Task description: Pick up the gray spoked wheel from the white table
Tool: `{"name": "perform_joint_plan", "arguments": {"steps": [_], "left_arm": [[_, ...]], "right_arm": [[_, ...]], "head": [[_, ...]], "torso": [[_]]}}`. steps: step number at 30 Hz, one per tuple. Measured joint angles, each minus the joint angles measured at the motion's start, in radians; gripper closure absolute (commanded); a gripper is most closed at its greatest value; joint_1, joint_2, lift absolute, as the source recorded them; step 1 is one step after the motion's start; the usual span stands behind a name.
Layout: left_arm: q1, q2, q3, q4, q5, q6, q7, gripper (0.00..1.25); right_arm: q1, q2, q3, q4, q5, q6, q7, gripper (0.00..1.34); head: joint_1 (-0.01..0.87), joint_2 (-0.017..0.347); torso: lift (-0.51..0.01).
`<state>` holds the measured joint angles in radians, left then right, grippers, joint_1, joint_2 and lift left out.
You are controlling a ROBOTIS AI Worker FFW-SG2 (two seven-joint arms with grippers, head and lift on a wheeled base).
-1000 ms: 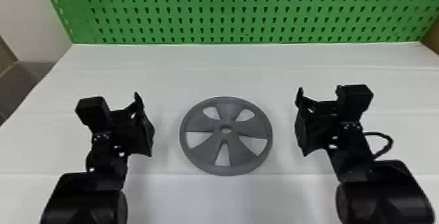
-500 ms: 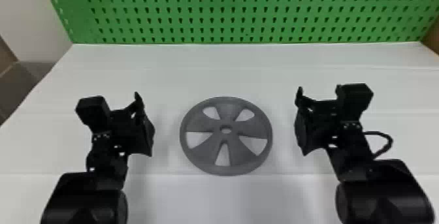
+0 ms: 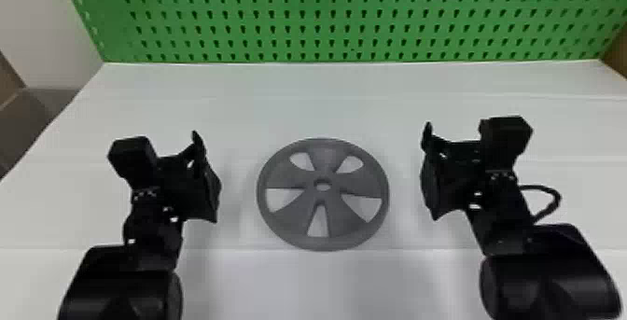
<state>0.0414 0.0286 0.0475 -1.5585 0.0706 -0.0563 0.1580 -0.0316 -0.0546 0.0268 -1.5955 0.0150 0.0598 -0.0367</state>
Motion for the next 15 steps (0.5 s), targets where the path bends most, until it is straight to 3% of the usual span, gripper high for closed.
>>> {"name": "perform_joint_plan", "arguments": {"steps": [6, 15], "left_arm": [[0.000, 0.000, 0.000, 0.000, 0.000, 0.001, 0.000, 0.31], [0.000, 0.000, 0.003, 0.000, 0.000, 0.002, 0.000, 0.31]], "right_arm": [[-0.019, -0.001, 0.002, -0.035, -0.003, 0.093, 0.000, 0.23], [-0.093, -0.008, 0.017, -0.106, -0.012, 0.347, 0.000, 0.23]], "head": [[0.772, 0.066], [0.772, 0.066]], "torso": [[-0.081], [-0.081]]}}
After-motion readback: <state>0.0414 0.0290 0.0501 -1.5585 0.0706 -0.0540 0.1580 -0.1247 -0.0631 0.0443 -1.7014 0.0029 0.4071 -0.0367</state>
